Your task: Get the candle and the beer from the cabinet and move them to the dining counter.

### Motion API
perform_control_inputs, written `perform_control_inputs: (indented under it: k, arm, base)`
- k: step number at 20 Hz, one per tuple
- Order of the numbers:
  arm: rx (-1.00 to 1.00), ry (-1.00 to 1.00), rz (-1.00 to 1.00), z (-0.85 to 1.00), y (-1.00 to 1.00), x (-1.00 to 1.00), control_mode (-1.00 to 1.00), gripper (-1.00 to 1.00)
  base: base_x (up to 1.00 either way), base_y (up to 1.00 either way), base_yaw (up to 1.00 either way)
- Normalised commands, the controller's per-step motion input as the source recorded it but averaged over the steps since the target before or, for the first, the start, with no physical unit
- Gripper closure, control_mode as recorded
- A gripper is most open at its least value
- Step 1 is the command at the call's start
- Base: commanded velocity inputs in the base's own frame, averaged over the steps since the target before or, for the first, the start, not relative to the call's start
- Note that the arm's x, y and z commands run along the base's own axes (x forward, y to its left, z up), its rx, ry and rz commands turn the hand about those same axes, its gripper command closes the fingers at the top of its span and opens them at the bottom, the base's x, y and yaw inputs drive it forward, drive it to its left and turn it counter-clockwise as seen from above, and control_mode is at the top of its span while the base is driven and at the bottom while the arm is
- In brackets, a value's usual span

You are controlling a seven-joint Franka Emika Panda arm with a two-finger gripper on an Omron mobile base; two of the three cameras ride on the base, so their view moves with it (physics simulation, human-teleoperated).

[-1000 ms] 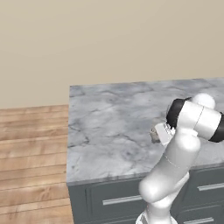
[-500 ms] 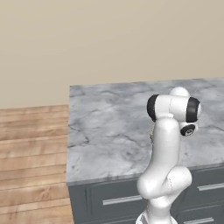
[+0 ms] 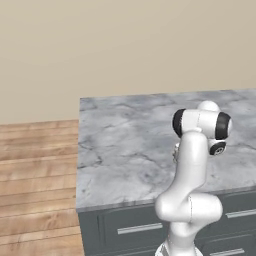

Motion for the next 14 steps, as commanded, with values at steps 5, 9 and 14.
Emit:
perform_control_inputs:
  k: [5,9,14]
  arm:
    - [0.01,-0.13,0.02,-0.27,0.05,0.07,-1.0,-1.0]
    - [0.0,-0.13,0.01,-0.16,0.04,0.0,-1.0,-1.0]
    - [0.0,-0.08,0.0,-0.08,-0.03,0.0,-1.0,-1.0]
  base:
    - [0.0,0.0,0.0]
    - [0.0,0.0,0.0]
    - [0.0,0.0,0.0]
